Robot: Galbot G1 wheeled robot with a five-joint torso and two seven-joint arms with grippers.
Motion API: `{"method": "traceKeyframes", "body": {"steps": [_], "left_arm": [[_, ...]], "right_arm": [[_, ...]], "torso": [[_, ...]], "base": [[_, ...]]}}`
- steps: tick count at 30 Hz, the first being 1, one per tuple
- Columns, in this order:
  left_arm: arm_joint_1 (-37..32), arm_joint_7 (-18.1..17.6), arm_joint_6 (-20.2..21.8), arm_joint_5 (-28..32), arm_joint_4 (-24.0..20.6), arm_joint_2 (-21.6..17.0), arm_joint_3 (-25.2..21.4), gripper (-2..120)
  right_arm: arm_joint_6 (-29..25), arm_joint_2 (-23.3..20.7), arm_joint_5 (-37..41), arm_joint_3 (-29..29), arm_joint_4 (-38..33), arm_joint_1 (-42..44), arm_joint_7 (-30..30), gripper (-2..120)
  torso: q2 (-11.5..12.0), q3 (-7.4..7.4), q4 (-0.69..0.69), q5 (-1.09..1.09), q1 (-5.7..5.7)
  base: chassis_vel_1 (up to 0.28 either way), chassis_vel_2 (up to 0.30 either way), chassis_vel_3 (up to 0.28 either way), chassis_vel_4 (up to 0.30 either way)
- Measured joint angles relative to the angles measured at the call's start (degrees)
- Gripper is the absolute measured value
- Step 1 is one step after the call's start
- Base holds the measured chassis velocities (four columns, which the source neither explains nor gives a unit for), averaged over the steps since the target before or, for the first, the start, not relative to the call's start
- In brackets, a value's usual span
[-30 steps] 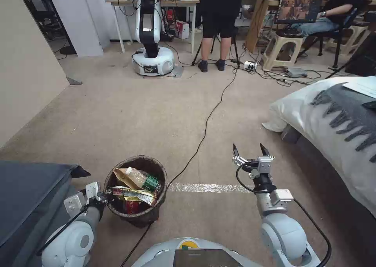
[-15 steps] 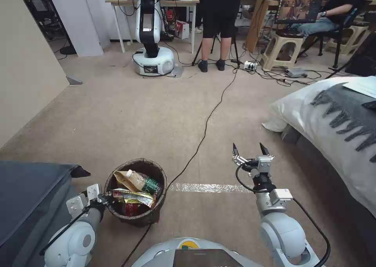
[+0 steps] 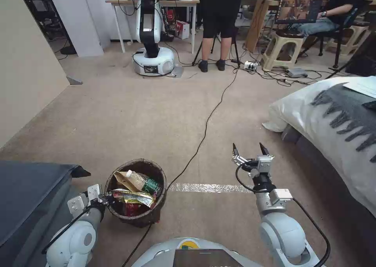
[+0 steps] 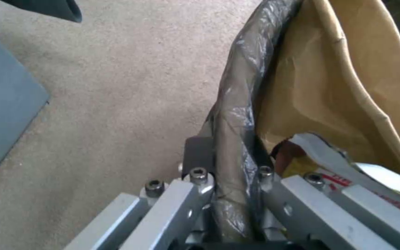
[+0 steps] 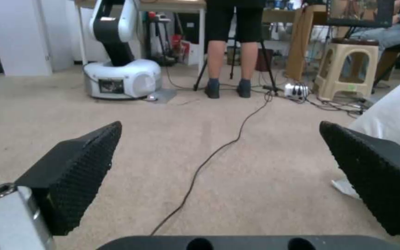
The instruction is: Pick up the trash bin, then pick up the garbage from the floor and place it into the trash bin.
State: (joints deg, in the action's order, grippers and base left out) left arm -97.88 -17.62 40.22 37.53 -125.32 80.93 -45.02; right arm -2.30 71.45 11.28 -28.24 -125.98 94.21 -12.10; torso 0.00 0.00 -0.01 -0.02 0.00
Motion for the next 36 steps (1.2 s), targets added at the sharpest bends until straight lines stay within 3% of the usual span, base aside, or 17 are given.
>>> {"method": "traceKeyframes", "body": {"steps": [3, 4, 13, 21, 23, 26, 36], "left_arm": [[0.1, 0.0, 0.1, -0.1, 0.0, 0.0, 0.1, 9], [0.1, -0.1, 0.2, -0.1, 0.0, 0.0, 0.1, 17], [0.1, -0.2, 0.3, -0.4, -0.3, 0.0, 0.2, 45], [-0.4, -0.2, 0.3, -0.9, -1.6, 0.1, 0.0, 77], [-0.6, -0.2, 0.3, -0.9, -1.7, 0.1, 0.0, 80], [-1.2, -0.2, 0.2, -1.0, -2.5, 0.1, -0.4, 95], [-1.9, -0.2, 0.1, -1.3, -4.1, 0.4, -0.9, 100]], "right_arm": [[0.0, 0.0, 0.0, 0.0, 0.0, 0.0, 0.0, 100], [0.0, 0.0, 0.0, 0.0, 0.0, -0.1, 0.0, 100], [0.0, 0.0, 0.0, 0.0, 0.0, -0.1, -0.1, 100], [0.1, -0.1, 0.1, 0.3, -0.1, -0.3, -0.1, 100], [0.1, -0.1, 0.1, 0.3, -0.1, -0.3, -0.1, 100], [0.1, -0.1, 0.1, 0.4, -0.1, -0.4, -0.1, 100], [0.1, -0.3, 0.1, 0.9, -0.1, -0.4, -0.1, 100]], "torso": [[0.0, 0.0, 0.0, 0.01, 0.0], [0.0, 0.0, 0.02, 0.02, 0.0], [0.0, 0.0, 0.01, 0.02, 0.0], [0.0, 0.0, 0.0, 0.02, 0.0], [0.0, 0.0, 0.0, 0.02, 0.0], [0.0, 0.0, 0.0, 0.02, 0.0], [0.0, 0.0, 0.0, 0.02, 0.0]], "base": [[0.0, 0.0, 0.0, 0.0], [0.0, 0.0, 0.0, 0.0], [0.0, 0.0, 0.0, 0.0], [0.0, 0.0, 0.0, 0.0], [0.0, 0.0, 0.0, 0.0], [0.0, 0.0, 0.0, 0.0], [0.0, 0.0, 0.0, 0.0]]}}
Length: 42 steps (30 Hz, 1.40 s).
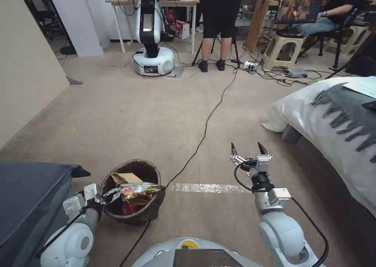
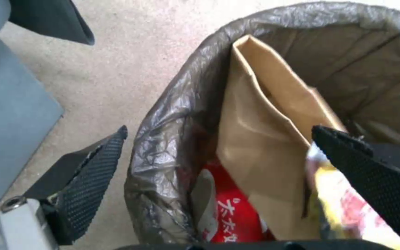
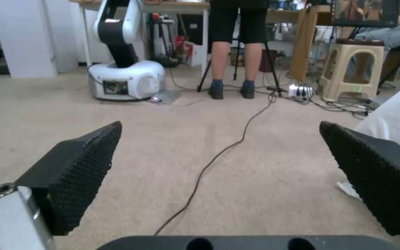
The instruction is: Pick up the trash bin, then pick up the garbage from the floor and place it into the trash bin.
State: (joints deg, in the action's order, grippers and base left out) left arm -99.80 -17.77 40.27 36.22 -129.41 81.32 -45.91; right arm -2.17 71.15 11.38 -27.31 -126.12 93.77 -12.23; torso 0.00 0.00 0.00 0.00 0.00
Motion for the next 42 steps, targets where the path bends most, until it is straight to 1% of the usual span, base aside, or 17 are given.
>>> {"method": "traceKeyframes", "body": {"steps": [10, 16, 19, 23, 28, 30, 32, 33, 34, 35, 36, 37, 38, 39, 41, 42], "left_arm": [[-0.5, 0.0, 0.0, -0.1, -1.5, 0.3, -0.1, 100], [-1.2, 0.0, -0.2, -0.2, -4.0, 0.2, -0.8, 100], [-1.5, 0.0, -0.7, -0.4, -5.1, 0.2, -1.2, 100], [-2.0, 0.1, -2.3, -1.6, -7.3, -0.1, -1.6, 100], [-2.2, 0.3, -3.9, -2.5, -8.6, -0.3, -1.8, 100], [-2.5, 1.2, -6.1, -3.5, -9.7, -0.4, -1.9, 100], [-2.9, 4.0, -10.0, -5.3, -10.3, -0.4, -1.9, 100], [-2.9, 4.0, -10.0, -5.3, -10.3, -0.4, -1.9, 100], [-3.0, 4.9, -11.4, -5.8, -10.4, -0.4, -1.9, 100], [-3.3, 6.8, -15.0, -7.2, -10.5, -0.3, -1.9, 100], [-3.4, 7.7, -16.7, -7.7, -10.5, -0.3, -1.9, 100], [-3.8, 9.9, -20.3, -8.8, -10.6, 0.0, -1.8, 100], [-3.8, 9.9, -20.3, -8.8, -10.6, 0.0, -1.8, 100], [-4.1, 11.7, -23.5, -9.7, -10.6, 0.2, -1.8, 100], [-4.5, 14.0, -28.1, -11.2, -10.5, 0.4, -1.8, 100], [-4.5, 14.0, -28.1, -11.2, -10.5, 0.4, -1.8, 100]], "right_arm": [[0.0, -0.3, 0.1, 0.0, -0.1, 0.0, -0.1, 100], [0.1, -0.3, 0.2, 0.2, -0.2, -0.1, -0.1, 100], [0.2, -0.3, 0.3, 0.2, -0.4, -0.2, -0.2, 100], [0.3, -0.4, 0.5, 0.2, -0.5, -0.3, -0.3, 100], [0.4, -0.4, 0.5, 0.1, -0.6, -0.3, -0.4, 100], [0.5, -0.4, 0.6, 0.1, -0.7, -0.3, -0.5, 100], [0.5, -0.2, 0.6, -0.1, -0.9, -0.2, -0.5, 100], [0.5, -0.2, 0.6, -0.1, -0.9, -0.2, -0.5, 100], [0.5, -0.2, 0.6, -0.1, -0.9, -0.2, -0.5, 100], [0.5, -0.2, 0.6, -0.2, -1.1, -0.1, -0.6, 100], [0.6, -0.2, 0.6, -0.3, -1.1, -0.1, -0.6, 100], [0.6, -0.2, 0.6, -0.4, -1.2, 0.0, -0.6, 100], [0.6, -0.2, 0.6, -0.4, -1.2, 0.0, -0.6, 100], [0.6, -0.1, 0.6, -0.5, -1.3, 0.0, -0.6, 100], [0.6, 0.0, 0.6, -0.7, -1.5, 0.2, -0.7, 100], [0.6, 0.0, 0.6, -0.7, -1.5, 0.2, -0.7, 100]], "torso": [[0.0, 0.0, 0.0, 0.0, 0.0], [0.0, 0.0, 0.0, 0.0, 0.0], [0.0, 0.0, 0.0, 0.0, 0.0], [0.0, 0.0, 0.0, 0.0, 0.0], [0.0, 0.0, 0.0, 0.0, 0.0], [0.0, 0.0, 0.0, 0.0, 0.0], [0.0, 0.0, 0.0, 0.0, 0.0], [0.0, 0.0, 0.0, 0.0, 0.0], [0.0, 0.0, 0.0, 0.0, 0.0], [0.0, 0.0, 0.01, 0.0, 0.0], [0.0, 0.0, 0.01, 0.0, 0.0], [0.0, 0.0, 0.0, 0.0, 0.0], [0.0, 0.0, 0.0, 0.0, 0.0], [0.0, 0.0, 0.0, 0.0, 0.0], [0.0, 0.0, 0.0, -0.01, 0.0], [0.0, 0.0, 0.0, -0.01, 0.0]], "base": [[0.0, 0.0, 0.0, 0.0], [0.0, 0.0, 0.0, 0.0], [0.0, 0.0, 0.0, 0.0], [0.0, 0.0, 0.0, 0.0], [0.0, 0.0, 0.0, 0.0], [0.0, 0.0, 0.0, 0.0], [0.0, 0.0, 0.0, 0.0], [0.0, 0.0, 0.0, 0.0], [0.0, 0.0, 0.0, 0.0], [0.0, 0.0, 0.0, 0.0], [0.0, 0.0, 0.0, 0.0], [0.0, 0.0, 0.0, 0.0], [0.0, 0.0, 0.0, 0.0], [0.0, 0.0, 0.0, 0.0], [0.0, 0.0, 0.0, 0.0], [0.0, 0.0, 0.0, 0.0]]}}
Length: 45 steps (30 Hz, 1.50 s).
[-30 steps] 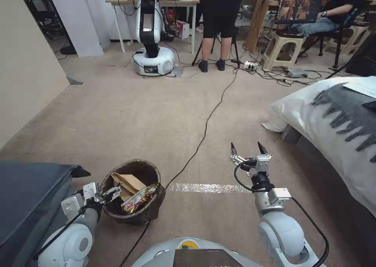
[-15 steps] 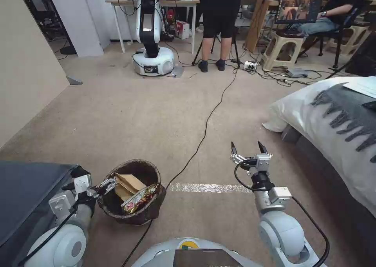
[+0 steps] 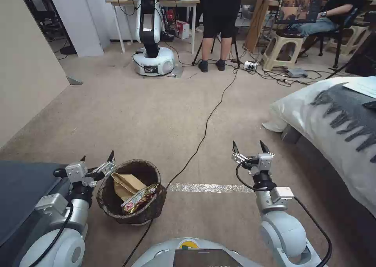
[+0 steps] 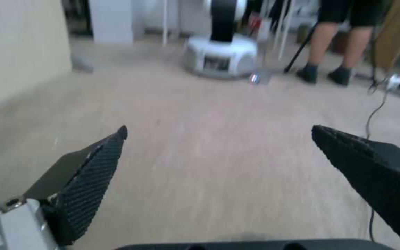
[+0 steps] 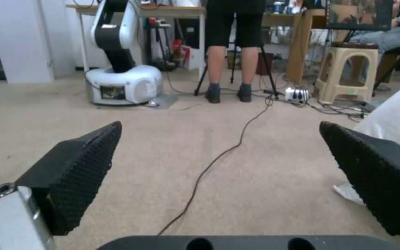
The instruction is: Pick up the trash bin, then pick up the garbage from the floor and place it into the trash bin.
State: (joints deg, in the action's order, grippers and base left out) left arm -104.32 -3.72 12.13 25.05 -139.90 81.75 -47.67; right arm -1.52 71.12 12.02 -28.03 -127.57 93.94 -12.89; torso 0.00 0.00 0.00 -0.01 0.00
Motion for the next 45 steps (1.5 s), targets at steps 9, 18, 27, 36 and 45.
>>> {"method": "traceKeyframes", "body": {"steps": [9, 18, 27, 36, 45], "left_arm": [[-1.3, 6.0, -18.8, -3.2, 2.4, 1.1, 0.3, 100], [-3.1, 6.9, -25.9, -5.7, 3.0, 3.5, 0.8, 100], [-6.1, 6.9, -30.7, -9.8, 3.0, 6.7, 2.0, 100], [-7.7, 6.9, -33.4, -11.8, 3.7, 7.8, 3.0, 100], [-7.7, 6.9, -33.3, -11.8, 3.7, 7.7, 3.0, 100]], "right_arm": [[0.0, 0.7, -0.1, -0.6, -0.5, 0.5, 0.0, 100], [-0.7, 2.3, -1.7, -0.8, -1.5, 1.9, 0.9, 100], [-1.3, 4.9, -5.2, -0.8, -3.3, 3.9, 1.4, 100], [-2.9, 6.5, -7.3, -0.8, -3.8, 5.0, 2.4, 100], [-2.9, 6.6, -7.5, -0.8, -3.8, 5.0, 2.4, 100]], "torso": [[0.0, 0.0, 0.0, 0.01, 0.0], [0.0, 0.0, 0.01, 0.0, 0.0], [0.0, 0.0, 0.0, 0.0, 0.0], [0.0, 0.0, 0.0, 0.0, 0.0], [0.0, 0.0, 0.0, 0.01, 0.0]], "base": [[0.0, 0.0, 0.0, 0.0], [0.0, 0.0, 0.0, 0.0], [0.0, 0.0, 0.0, 0.0], [0.0, 0.0, 0.0, 0.0], [0.0, 0.0, 0.0, 0.0]]}}
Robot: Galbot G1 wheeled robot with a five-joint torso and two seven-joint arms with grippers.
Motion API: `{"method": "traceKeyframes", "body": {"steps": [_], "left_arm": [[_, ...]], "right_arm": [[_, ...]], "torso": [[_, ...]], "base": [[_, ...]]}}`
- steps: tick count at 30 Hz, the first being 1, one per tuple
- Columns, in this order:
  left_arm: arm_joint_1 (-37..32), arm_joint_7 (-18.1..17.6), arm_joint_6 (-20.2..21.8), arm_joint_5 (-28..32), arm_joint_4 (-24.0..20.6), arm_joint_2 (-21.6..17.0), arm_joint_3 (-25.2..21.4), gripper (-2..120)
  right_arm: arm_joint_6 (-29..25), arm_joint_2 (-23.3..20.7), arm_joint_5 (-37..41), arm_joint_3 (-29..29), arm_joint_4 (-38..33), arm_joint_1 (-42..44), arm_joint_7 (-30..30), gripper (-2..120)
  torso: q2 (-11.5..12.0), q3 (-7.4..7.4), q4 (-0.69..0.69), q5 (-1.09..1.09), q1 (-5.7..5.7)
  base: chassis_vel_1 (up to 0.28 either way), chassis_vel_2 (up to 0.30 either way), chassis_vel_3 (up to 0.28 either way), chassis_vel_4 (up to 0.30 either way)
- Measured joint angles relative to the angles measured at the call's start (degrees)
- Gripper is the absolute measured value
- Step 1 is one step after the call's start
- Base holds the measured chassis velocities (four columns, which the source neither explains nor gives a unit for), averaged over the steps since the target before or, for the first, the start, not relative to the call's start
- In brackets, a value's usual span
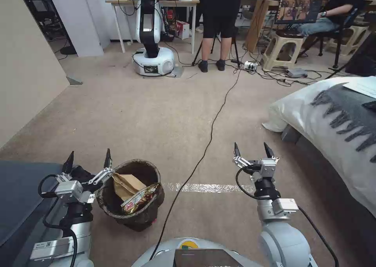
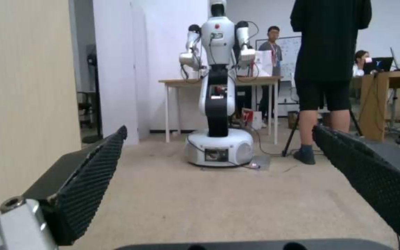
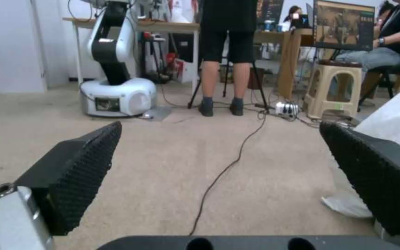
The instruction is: Pick up the trash bin, then pick up the garbage from the floor and place it into the trash bin.
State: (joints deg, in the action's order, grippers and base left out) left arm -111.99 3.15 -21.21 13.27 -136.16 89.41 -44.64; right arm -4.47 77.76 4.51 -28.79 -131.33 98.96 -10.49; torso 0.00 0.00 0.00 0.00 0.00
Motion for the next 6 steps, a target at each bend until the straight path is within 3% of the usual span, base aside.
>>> {"method": "traceKeyframes", "body": {"steps": [6], "left_arm": [[0.0, 0.0, 0.1, 0.0, 0.0, 0.0, 0.0, 100]], "right_arm": [[0.0, 0.0, 0.0, 0.0, 0.0, 0.0, 0.0, 100]], "torso": [[0.0, 0.0, 0.0, 0.0, 0.0]], "base": [[0.0, 0.0, 0.0, 0.0]]}}
